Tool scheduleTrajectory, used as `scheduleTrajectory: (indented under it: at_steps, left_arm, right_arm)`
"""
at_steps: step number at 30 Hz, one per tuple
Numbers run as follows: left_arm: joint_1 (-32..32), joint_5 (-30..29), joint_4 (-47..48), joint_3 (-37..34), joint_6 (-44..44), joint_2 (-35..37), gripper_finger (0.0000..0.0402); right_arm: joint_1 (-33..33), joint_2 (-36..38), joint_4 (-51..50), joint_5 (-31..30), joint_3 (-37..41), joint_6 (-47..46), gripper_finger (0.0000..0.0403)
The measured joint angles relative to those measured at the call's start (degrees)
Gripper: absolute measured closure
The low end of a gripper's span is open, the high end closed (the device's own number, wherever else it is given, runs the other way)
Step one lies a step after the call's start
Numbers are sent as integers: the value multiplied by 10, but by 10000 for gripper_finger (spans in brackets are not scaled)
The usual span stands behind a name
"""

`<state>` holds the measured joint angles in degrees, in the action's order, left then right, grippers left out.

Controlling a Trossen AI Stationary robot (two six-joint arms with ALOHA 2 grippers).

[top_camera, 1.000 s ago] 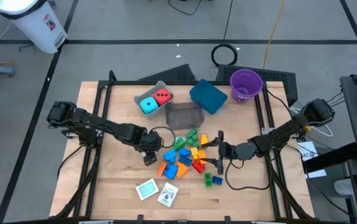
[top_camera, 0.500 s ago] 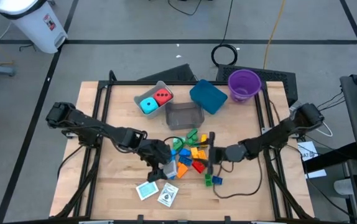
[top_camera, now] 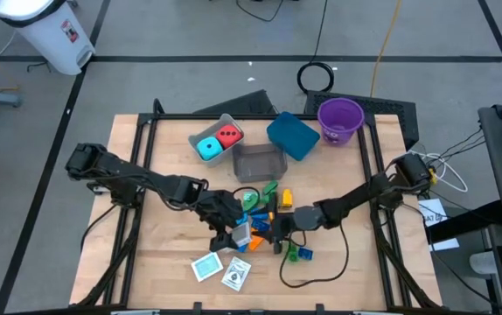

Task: Pick & Place Toys
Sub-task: Put the brown playing card box into the blue bin

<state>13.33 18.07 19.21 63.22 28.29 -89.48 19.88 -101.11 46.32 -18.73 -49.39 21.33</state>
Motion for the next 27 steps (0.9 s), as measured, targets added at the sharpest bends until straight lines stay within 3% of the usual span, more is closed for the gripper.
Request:
scheduleTrajectory:
  at_steps: [4, 17, 23, 27]
  left_arm:
    - [-4, -1, -2, 0, -3, -4, 90]
    - [-25, 27, -24, 0, -3, -28, 87]
    - [-34, 22, -35, 0, -25, -31, 38]
    - [-58, 68, -33, 0, -16, -11, 9]
  right_arm:
    - [0, -4, 16, 38, 0, 35, 190]
    - [0, -3, 19, 43, 0, 46, 323]
    - [0, -4, 17, 67, 0, 40, 357]
    - [0, 2, -8, 69, 0, 12, 374]
